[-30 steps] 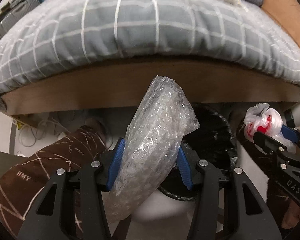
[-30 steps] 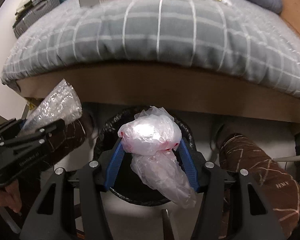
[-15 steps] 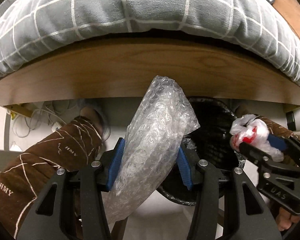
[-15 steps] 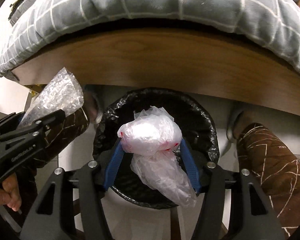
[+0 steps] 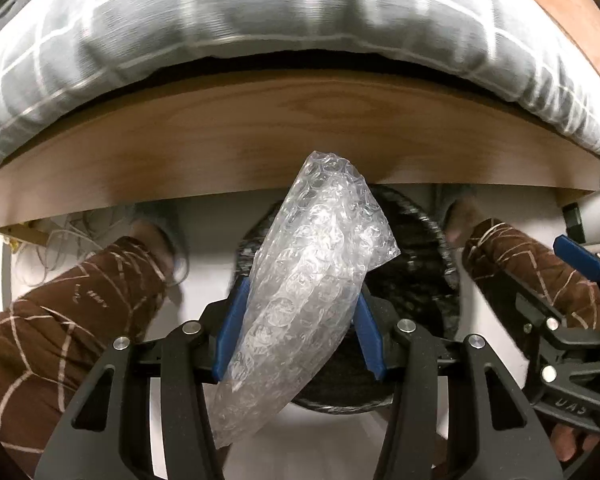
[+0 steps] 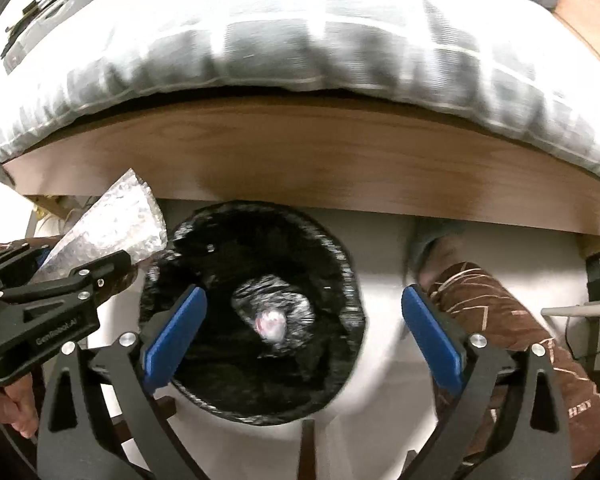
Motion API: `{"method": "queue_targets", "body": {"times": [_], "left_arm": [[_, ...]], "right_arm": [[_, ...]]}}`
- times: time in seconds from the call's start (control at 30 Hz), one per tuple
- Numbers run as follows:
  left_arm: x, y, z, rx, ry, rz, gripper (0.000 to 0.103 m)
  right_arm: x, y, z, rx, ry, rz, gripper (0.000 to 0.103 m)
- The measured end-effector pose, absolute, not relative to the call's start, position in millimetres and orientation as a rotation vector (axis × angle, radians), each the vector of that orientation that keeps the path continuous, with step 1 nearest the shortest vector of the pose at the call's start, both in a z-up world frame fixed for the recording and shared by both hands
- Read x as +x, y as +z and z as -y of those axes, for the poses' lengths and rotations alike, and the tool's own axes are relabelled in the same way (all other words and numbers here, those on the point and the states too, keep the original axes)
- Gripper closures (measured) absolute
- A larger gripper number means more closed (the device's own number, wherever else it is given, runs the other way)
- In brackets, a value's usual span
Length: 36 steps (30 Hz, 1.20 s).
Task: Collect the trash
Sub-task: 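Open the right tool over the bin while the left tool drops the bubble wrap, then raise both empty tools back toward the bed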
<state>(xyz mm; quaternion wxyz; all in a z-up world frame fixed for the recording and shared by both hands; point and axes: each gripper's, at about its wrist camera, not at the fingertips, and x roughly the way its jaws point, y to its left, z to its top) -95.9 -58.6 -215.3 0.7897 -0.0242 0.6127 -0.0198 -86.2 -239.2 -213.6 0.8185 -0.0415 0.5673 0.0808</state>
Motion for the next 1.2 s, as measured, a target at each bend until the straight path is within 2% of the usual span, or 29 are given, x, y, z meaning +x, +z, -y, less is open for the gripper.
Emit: {"method": "queue_targets", "body": {"times": [0.47,0.53,0.7,0.8,1.2], "left_arm": [[-100.5,-228.0,93.6,-0.009,-0.085,-1.319,0.052],[-101.8,-226.9,95.2,-0.005,-0.08,-1.311,0.046],[-105.3,-220.7,95.3,0.034,-0.058,-1.277,0.019],[-108.5,-214.8,90.8,0.031,-0.039,-1.263,0.009],[-119.7,-158.4,59.2,-0.034,-0.005,-1.135,0.007]], "right_arm": [[-85.8,-205.6,286.3,-0.019,0.072,-1.172,0.008],[-85.9,-206.0,287.2,-0.02,0.062,-1.172,0.008],[-86.7,-200.7,287.6,-0.006,0.056,-1.163,0.008],[-89.4,-189.0,283.7,-0.013,0.071,-1.133,0.008],[-100.8,-144.0,256.7,-0.047,0.122,-1.02,0.008]]}}
